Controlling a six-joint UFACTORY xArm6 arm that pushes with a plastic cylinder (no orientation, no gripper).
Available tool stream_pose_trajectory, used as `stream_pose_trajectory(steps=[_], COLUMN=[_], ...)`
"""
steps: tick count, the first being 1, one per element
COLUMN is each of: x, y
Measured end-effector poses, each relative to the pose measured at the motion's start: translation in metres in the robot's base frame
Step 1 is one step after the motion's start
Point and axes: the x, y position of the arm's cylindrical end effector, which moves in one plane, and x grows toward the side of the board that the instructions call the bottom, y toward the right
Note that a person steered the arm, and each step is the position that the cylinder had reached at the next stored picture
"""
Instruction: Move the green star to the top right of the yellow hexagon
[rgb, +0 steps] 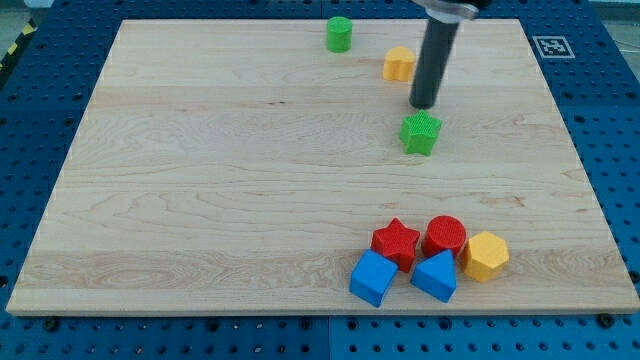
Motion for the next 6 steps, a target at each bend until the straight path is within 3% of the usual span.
stream_pose_trajectory(steps=[1, 3, 6], x=[0.018, 0.143, 0.161], y=[-0.015, 0.020, 0.033])
